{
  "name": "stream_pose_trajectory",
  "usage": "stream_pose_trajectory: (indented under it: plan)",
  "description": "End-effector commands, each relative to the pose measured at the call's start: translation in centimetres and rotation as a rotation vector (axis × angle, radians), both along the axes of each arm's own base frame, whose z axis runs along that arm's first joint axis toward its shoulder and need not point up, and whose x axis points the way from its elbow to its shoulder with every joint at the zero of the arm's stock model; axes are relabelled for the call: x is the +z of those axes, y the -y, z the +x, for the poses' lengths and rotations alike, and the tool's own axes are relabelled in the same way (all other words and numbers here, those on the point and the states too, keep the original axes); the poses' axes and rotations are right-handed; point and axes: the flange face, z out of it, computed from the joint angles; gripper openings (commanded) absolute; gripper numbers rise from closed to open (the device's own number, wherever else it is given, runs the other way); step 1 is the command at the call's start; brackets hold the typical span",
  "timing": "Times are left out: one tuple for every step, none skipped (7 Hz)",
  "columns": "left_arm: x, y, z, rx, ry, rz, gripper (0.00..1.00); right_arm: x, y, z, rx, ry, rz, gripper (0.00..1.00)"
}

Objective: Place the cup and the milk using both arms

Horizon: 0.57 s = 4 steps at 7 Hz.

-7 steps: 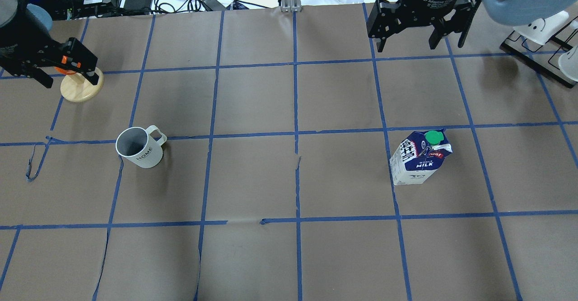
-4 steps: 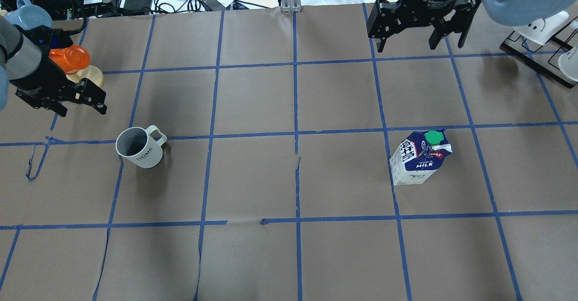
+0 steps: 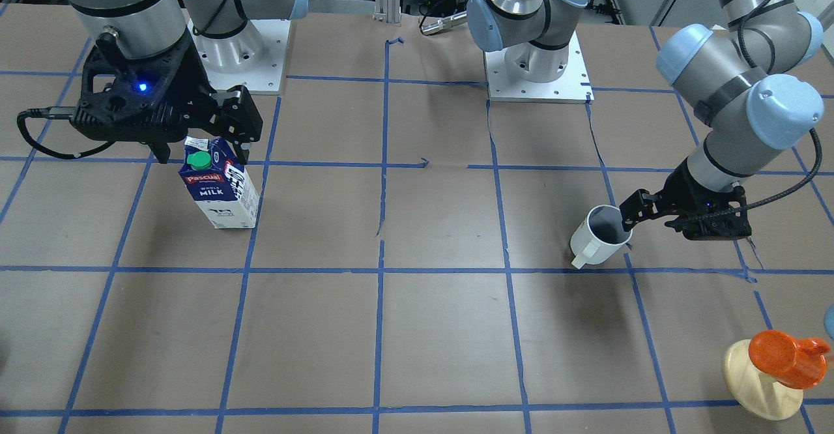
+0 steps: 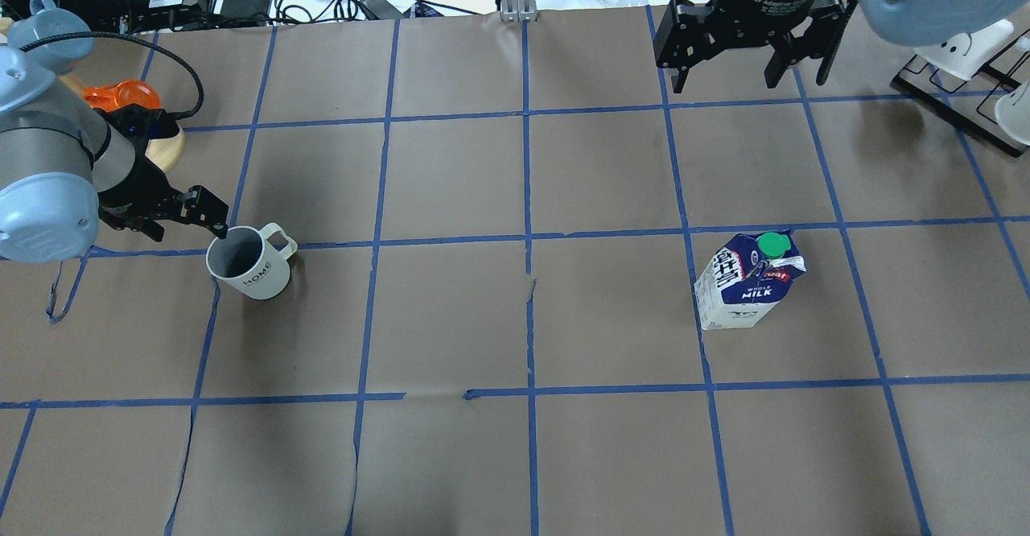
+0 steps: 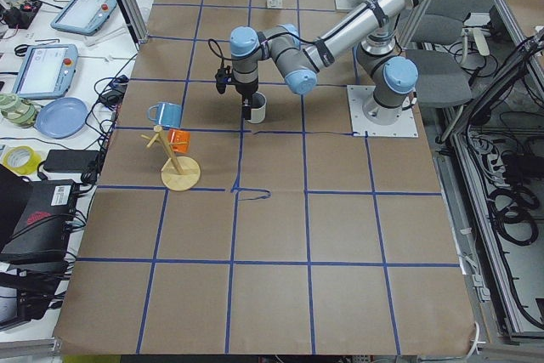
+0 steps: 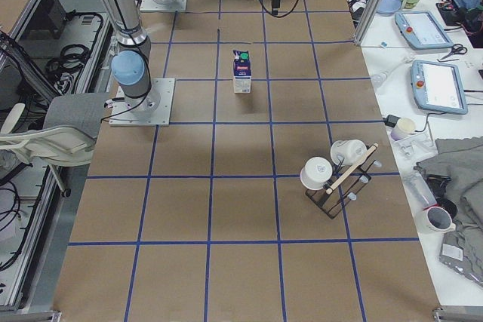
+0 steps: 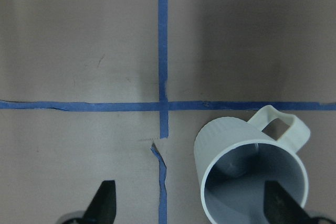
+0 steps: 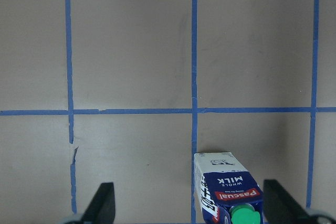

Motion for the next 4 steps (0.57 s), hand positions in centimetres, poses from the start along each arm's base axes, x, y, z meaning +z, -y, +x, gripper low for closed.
stream_pose_trajectory:
  plan:
    - [-2.2,0.1,-0.4,0.001,-0.060,0.023,1.00,0.0,0.0,0.0,0.000,0.000,0.001,1.00]
    - [-3.7,0.2,-0.5,0.001,-0.083,0.043,0.90,0.0,0.0,0.0,-0.002,-0.002,0.001,1.00]
    - [-4.5,0.3,-0.4,0.003,-0.082,0.061,0.64,0.0,0.0,0.0,-0.002,-0.002,0.001,1.00]
    - [-4.6,0.1,-0.5,0.001,-0.083,0.065,0.38,0.0,0.0,0.1,0.000,-0.002,0.001,1.00]
